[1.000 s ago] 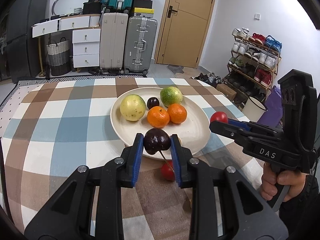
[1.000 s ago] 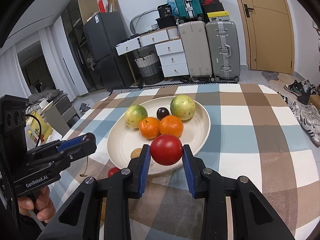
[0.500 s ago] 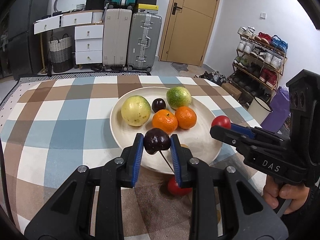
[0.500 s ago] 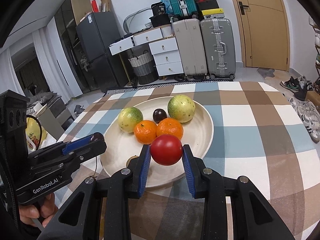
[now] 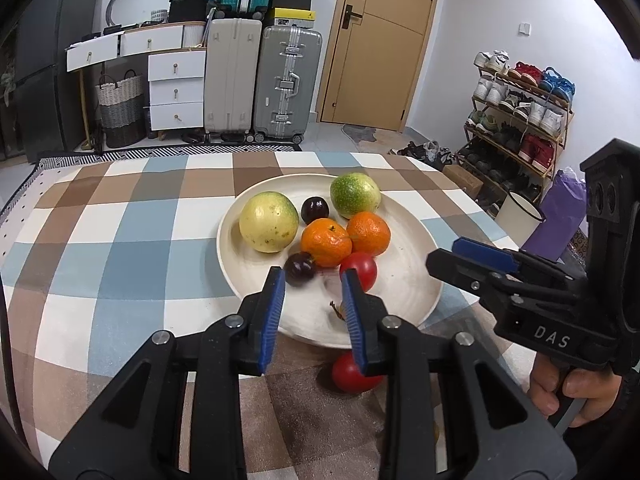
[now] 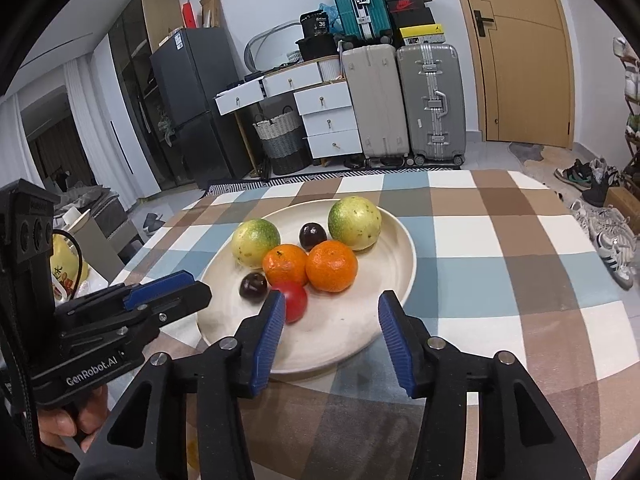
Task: Organize fruits
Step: 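Carry the tomato and cherry onto the white plate and open both grippers, then move the right gripper to the last small brown fruit and grasp it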
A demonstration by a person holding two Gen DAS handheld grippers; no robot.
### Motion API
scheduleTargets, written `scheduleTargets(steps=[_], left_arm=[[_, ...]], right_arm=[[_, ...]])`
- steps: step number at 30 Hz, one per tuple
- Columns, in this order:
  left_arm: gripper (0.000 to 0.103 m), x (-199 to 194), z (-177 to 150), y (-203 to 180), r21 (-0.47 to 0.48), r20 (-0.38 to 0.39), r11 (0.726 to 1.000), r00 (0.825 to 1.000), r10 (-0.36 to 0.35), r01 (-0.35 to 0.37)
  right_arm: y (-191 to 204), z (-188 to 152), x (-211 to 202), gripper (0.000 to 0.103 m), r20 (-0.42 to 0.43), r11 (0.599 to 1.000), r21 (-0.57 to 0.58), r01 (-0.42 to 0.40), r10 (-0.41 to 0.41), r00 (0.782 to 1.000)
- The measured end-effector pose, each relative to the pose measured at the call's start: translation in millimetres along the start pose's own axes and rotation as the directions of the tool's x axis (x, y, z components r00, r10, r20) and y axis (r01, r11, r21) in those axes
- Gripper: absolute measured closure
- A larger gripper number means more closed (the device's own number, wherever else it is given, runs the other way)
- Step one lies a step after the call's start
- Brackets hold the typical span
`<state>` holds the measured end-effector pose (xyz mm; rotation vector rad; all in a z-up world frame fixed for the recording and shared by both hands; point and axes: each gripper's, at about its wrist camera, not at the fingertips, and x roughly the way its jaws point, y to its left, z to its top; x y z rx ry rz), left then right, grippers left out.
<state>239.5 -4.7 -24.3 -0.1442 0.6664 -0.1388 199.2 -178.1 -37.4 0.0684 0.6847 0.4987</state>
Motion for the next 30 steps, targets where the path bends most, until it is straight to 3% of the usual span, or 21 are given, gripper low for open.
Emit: scheduleTargets(steps=[2, 3, 7, 8, 13, 30], left_arm=[[0.065, -3, -1, 0, 0.001, -0.001, 1.000, 1.000, 0.004, -0.004], [0.057, -5, -1, -1, 0.001, 0.000, 1.000, 1.000, 0.009, -0.009], [0.021, -19, -4, -1, 0.008, 0.021, 0.999, 0.999, 0.035, -0.035], [0.019, -23, -6, 0, 0.010, 0.030, 0.999, 0.999, 0.039, -0.040], [0.001, -39, -11, 5, -0.007, 0.030, 0.998, 0.998, 0.062, -0.061], [0.001, -46, -20, 11, 0.002, -0.020, 0.996, 0.996, 0.084, -0.084]], right_arm=[[-1, -1, -3, 0.042, -0.005, 1.000, 0.004, 0.003, -0.003, 1.000], [-3, -1, -5, 0.032, -0.004, 1.000, 0.008, 0.006, -0.006, 1.000], [-8, -1, -20, 0.010, 0.036, 0.999, 0.034, -0.002, 0.001, 0.999], [-9, 0, -23, 0.004, 0.041, 0.999, 0.038, -0.001, -0.001, 0.999], [-12, -1, -26, 0.001, 0.016, 0.999, 0.034, 0.022, -0.022, 1.000], [7, -17, -11, 0.001, -0.121, 0.996, -0.089, -0.021, 0.011, 0.993]])
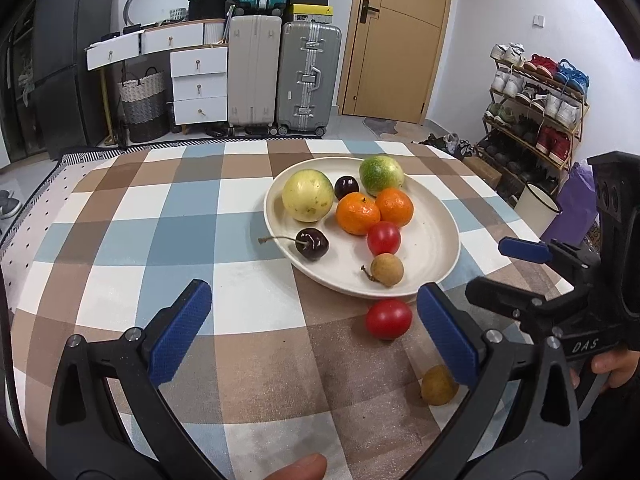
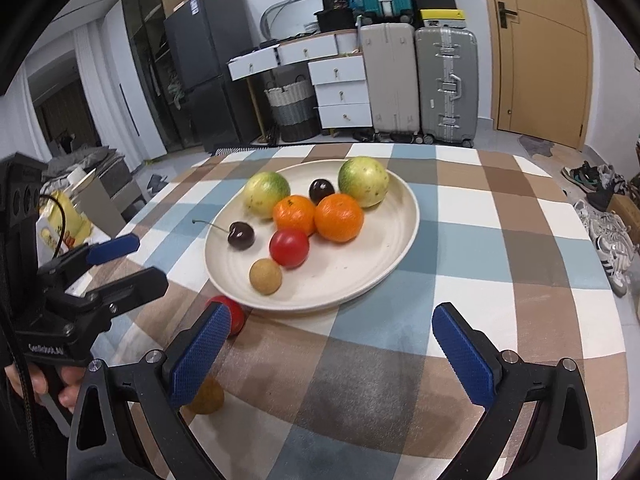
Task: Organize fruits
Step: 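Move the right gripper to the last small brown fruit and grasp it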
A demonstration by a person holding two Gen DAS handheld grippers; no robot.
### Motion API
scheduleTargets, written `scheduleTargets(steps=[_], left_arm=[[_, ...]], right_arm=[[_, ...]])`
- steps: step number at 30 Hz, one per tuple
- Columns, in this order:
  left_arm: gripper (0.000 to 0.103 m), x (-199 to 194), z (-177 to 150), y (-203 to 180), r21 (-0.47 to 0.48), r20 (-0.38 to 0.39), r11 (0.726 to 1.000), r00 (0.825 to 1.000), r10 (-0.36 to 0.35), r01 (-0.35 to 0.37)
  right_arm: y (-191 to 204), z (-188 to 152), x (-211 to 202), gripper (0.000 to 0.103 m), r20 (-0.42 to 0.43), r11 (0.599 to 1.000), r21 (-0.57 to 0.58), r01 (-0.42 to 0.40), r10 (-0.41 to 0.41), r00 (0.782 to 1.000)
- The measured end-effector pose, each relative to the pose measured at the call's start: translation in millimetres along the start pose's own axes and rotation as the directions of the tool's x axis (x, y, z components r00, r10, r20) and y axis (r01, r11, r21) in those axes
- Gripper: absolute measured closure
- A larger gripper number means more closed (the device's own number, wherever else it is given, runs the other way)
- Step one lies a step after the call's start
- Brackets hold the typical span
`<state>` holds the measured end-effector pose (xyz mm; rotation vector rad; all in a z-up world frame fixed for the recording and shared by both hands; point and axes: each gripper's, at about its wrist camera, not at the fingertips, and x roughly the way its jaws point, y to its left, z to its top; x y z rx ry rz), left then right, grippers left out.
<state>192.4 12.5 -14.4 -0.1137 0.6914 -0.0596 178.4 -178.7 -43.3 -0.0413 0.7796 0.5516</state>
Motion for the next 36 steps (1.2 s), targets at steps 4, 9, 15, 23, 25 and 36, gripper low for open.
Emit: scheduleTargets(steps=[4, 9, 15, 23, 25, 36], left_arm=[[0.001, 0, 1, 1, -0.007, 0.000, 1.000, 1.000, 0.000, 0.000], [0.001, 5, 1, 8, -0.030, -0.019, 1.000, 1.000, 0.007, -0.007], [0.001, 10, 0, 12, -0.043, -0.033, 0.999, 0.999, 0.008, -0.009], [0.001, 13, 0, 10, -0.036, -0.041, 0.999, 0.999, 0.008, -0.010], [0.001, 13, 0, 10, -0.037, -0.041, 0.999, 0.999, 0.009, -0.011], [0.001, 18, -4, 6, -0.029, -0.056, 1.000, 0.998, 0.008, -0.009]], right_arm=[[6, -3, 0, 0.001, -0.021, 0.999, -0.026, -0.028, 0.027, 0.999], [18, -9, 3, 0.001, -0.067, 0.995, -0.078, -0.057, 0.051, 0.996], [25, -13, 7, 0.001, -0.099, 0.990, -0.102, -0.098, 0.088, 0.991], [39, -21, 15, 0.001, -0.152, 0.979, -0.152, -0.136, 0.113, 0.982], [41, -22, 17, 0.001, -0.163, 0.977, -0.166, -0.135, 0.108, 0.981], [56, -29, 17, 0.001, -0.179, 0.961, -0.226, -0.162, 0.122, 0.976]])
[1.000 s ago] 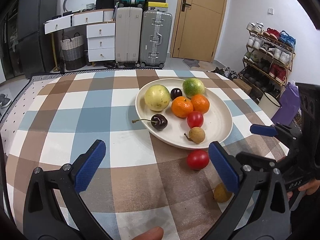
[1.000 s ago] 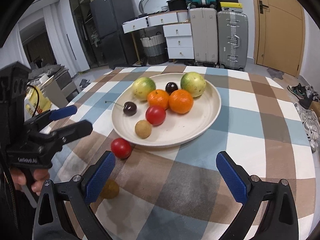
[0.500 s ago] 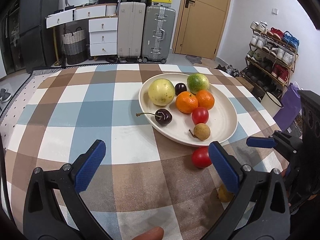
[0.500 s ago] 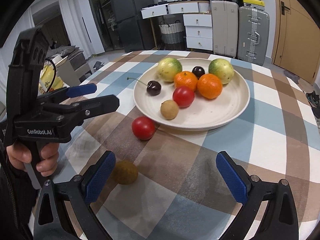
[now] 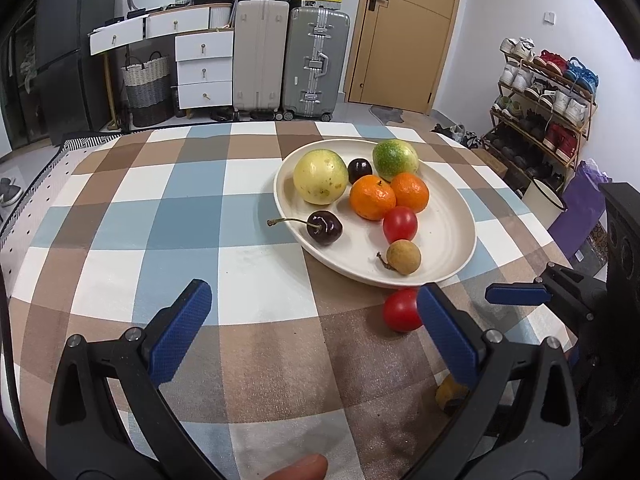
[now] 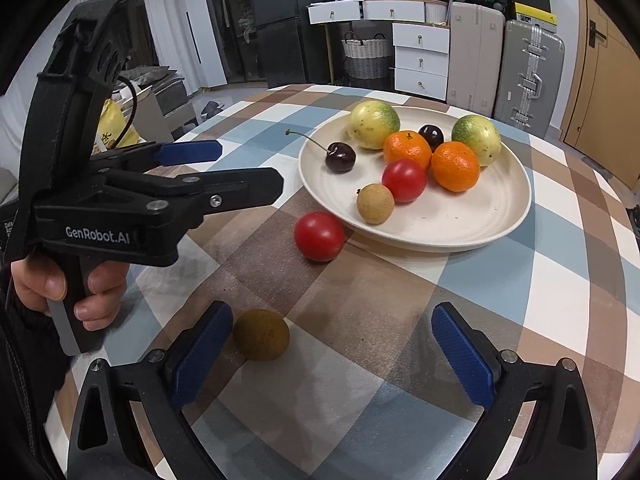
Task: Organize fruits
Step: 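Move the right gripper to the last small brown fruit and grasp it, then grasp the remaining red tomato with the left gripper while the right holds the brown fruit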
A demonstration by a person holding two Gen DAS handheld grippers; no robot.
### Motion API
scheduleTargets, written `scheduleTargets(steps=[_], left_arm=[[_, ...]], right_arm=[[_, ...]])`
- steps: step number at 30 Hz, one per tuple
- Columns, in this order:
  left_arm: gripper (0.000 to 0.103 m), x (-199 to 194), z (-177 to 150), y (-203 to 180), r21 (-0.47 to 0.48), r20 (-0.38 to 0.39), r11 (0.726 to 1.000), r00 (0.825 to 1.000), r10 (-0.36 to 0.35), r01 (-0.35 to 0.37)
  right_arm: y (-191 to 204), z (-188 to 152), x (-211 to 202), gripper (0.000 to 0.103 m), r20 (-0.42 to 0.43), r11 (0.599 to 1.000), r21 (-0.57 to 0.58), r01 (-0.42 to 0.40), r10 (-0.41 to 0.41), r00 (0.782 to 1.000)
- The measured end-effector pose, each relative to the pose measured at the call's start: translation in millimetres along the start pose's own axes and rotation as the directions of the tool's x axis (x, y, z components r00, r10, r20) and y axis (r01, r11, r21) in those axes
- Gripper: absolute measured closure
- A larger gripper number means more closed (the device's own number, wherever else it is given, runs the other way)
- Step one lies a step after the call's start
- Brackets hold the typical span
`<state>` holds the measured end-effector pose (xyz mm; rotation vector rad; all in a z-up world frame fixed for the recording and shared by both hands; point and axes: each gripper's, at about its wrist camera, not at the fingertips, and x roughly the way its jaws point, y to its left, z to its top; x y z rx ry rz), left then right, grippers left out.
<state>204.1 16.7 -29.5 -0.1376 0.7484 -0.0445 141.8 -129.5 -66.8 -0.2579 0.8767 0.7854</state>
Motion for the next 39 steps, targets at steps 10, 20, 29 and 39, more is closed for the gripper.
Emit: scheduleTargets(steps=[10, 20, 29, 39], left_arm=[[0.001, 1, -1, 0, -0.003, -0.002, 1.000, 1.000, 0.000, 0.000], [0.001, 2, -2, 0, -0.003, -0.003, 1.000, 1.000, -0.002, 0.002], [0.001, 4, -2, 1, -0.001, -0.005, 1.000, 1.000, -0.002, 0.002], [0.001, 7, -6, -3, 0.006, -0.015, 1.000, 1.000, -0.011, 0.011]], right_arm=[[8, -1, 4, 0.024, -0.015, 0.998, -0.060, 0.014, -0.015, 1.000], [18, -5, 3, 0.056, -0.034, 0.992, -0.126, -0.028, 0.024, 0.999], [17, -6, 0, 0.073, -0.020, 0.990, -0.130, -0.053, 0.051, 0.998], [-12, 1, -25, 0.073, 0.083, 1.000, -0.012, -0.002, 0.003, 0.997]])
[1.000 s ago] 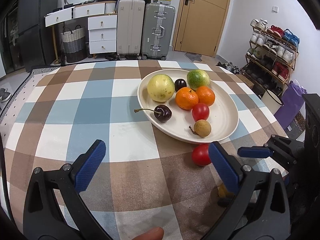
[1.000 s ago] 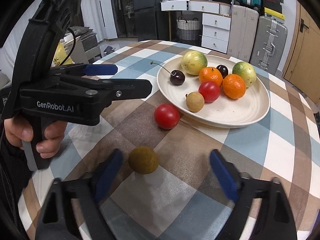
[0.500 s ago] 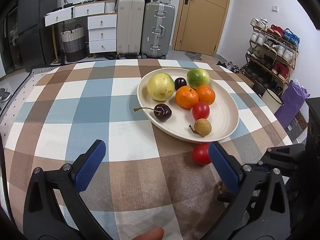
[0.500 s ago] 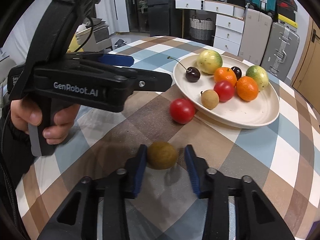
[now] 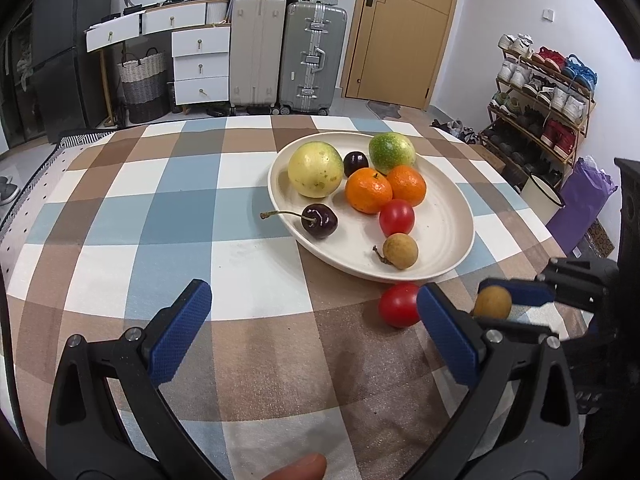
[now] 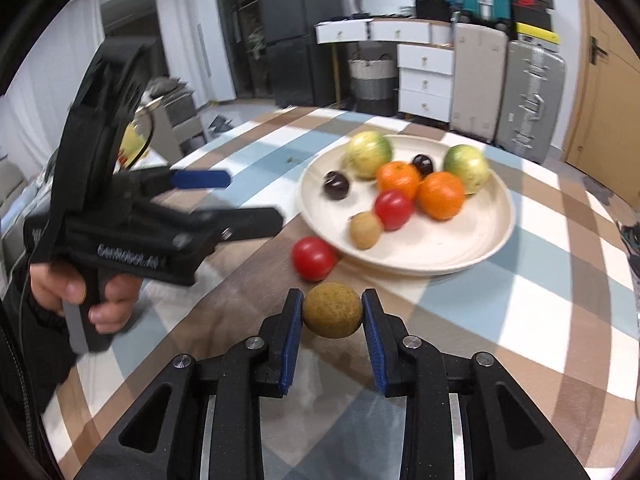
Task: Organize fruits
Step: 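Grasp the remaining red tomato with the left gripper while the right holds the brown fruit, then lower the tomato and brown fruit onto the white plate and open both grippers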
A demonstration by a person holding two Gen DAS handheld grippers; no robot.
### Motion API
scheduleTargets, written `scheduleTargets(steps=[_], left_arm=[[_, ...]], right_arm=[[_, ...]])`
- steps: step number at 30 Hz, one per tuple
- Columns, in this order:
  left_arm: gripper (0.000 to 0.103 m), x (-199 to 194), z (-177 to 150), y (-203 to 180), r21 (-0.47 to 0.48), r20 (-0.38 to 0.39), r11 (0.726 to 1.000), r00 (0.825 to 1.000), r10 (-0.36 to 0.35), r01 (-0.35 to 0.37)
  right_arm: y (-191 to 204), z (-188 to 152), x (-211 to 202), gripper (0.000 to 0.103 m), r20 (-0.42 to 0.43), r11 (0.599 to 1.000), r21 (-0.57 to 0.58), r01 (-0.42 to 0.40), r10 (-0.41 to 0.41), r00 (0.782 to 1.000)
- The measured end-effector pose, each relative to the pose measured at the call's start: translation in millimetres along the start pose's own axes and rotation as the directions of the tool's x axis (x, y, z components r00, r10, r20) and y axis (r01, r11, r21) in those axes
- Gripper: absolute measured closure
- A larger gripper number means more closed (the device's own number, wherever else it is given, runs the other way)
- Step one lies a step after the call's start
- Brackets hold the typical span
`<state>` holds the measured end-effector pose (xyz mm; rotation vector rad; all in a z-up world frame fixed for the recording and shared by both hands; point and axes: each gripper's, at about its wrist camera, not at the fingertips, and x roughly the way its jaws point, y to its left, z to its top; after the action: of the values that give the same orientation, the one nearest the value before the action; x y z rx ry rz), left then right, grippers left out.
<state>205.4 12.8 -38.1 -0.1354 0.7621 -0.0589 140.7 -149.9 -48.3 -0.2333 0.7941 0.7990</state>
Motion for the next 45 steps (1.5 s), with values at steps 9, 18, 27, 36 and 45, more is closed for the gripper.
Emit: scheduleTargets(steps=[9, 18, 27, 36, 45], left_arm=[[0.001, 3, 0, -7, 0.008, -0.013, 1.000, 1.000, -0.009, 0.009], [0.014, 15, -1, -26, 0.041, -0.067, 0.997, 0.996, -0.062, 0.065], [0.034, 35, -6, -51, 0.106, -0.149, 0.991, 0.987, -0.062, 0.078], [0.074, 37, -4, -49, 0.087, -0.146, 0.990, 0.985, -0.095, 0.108], [0.074, 27, -6, -51, 0.104, -0.112, 0.986, 0.986, -0.120, 0.132]], right_arm=[[-25, 2, -12, 0.073, 0.051, 0.990, 0.103, 0.096, -0.102, 0.993], [-51, 4, -24, 0.073, 0.096, 0.964, 0.215, 0.156, -0.180, 0.979], [-50, 3, -20, 0.073, 0.086, 0.963, 0.216, 0.163, -0.186, 0.979], [-50, 2, -16, 0.073, 0.081, 0.962, 0.218, 0.165, -0.186, 0.979], [-51, 2, -16, 0.073, 0.084, 0.961, 0.222, 0.167, -0.189, 0.978]])
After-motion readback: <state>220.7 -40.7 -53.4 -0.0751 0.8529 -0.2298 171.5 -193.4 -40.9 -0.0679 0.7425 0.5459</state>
